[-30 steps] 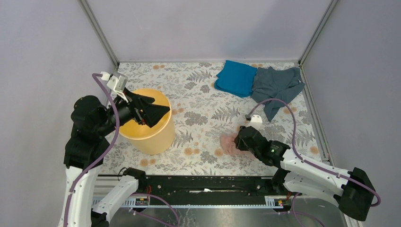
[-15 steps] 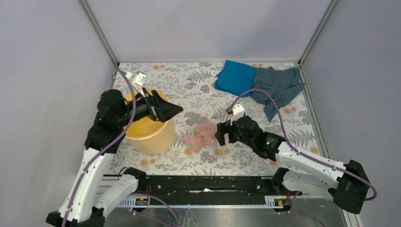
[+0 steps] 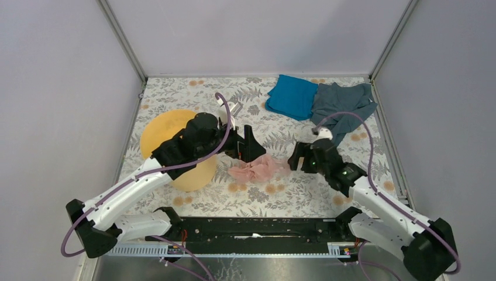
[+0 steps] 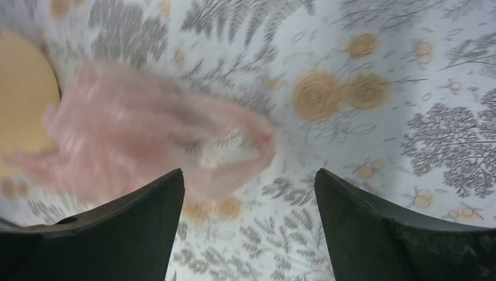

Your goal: Put the trash bags into the trash bin

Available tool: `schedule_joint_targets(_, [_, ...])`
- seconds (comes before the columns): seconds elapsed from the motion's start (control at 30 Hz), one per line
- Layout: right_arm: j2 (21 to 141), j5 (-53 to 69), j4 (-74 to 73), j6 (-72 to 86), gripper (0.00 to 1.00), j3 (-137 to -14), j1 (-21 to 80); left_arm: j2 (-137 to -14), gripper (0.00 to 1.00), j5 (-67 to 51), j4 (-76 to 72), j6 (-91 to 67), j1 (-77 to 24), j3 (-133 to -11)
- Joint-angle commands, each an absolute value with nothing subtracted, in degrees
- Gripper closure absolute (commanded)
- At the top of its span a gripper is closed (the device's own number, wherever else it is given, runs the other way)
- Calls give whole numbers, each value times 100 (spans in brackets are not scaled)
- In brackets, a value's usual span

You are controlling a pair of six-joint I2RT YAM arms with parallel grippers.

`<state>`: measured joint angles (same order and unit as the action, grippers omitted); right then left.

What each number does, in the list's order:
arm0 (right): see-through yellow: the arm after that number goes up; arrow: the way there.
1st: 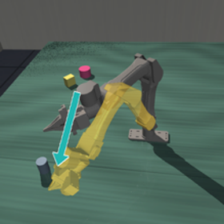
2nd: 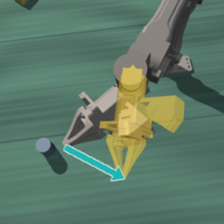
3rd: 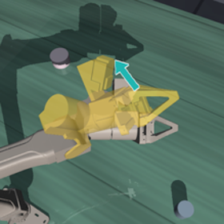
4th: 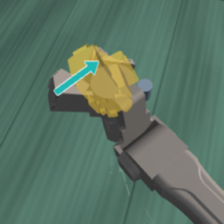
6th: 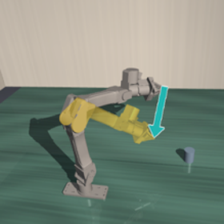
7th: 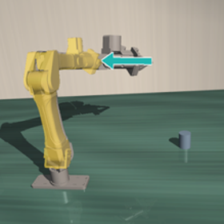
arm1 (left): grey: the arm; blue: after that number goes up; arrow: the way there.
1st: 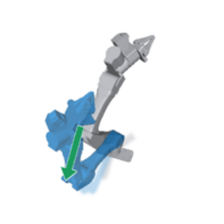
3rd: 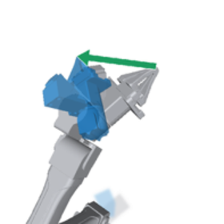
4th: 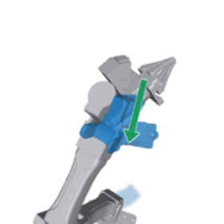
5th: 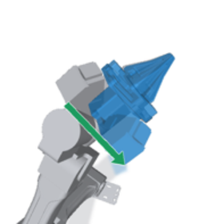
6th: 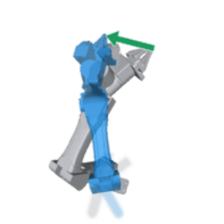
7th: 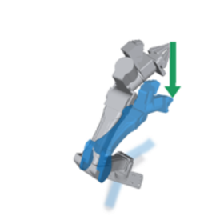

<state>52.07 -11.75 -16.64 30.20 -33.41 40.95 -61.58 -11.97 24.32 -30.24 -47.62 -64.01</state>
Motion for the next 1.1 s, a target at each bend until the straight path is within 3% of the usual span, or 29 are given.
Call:
schedule_joint_targets(0.0, [5238,999,-480,3262,12,-2842,2430,-5981,1,-583,2200,-2969,-4932,-6561])
schedule_joint_targets(0.17, [6146,1647,220,3375,2,-2853,2045,-6022,1,-430,2202,-3101,-5161,-6278])
schedule_joint_targets(0.37, [7147,1656,579,3281,11,-2760,2004,-6459,1,-80,2431,-2995,-5634,-6464])
schedule_joint_targets(0.57, [7827,2076,1462,3065,38,-2538,2003,-6985,1,823,2851,-2801,-6287,-6656])
schedule_joint_targets(0.73, [7457,1803,1151,3000,87,-2672,2004,-7248,1,1022,3187,-2774,-6526,-6853])
schedule_joint_targets(0.8, [6740,1293,603,2943,100,-2724,2004,-7126,1,939,3055,-2901,-6539,-6690])
schedule_joint_targets(0.93, [5257,105,-446,2964,100,-2636,1993,-6752,1,652,2230,-3236,-6540,-5987])
schedule_joint_targets(1.07, [4502,-460,-1193,2986,100,-2505,1999,-6552,1,316,1465,-3643,-6532,-5399])
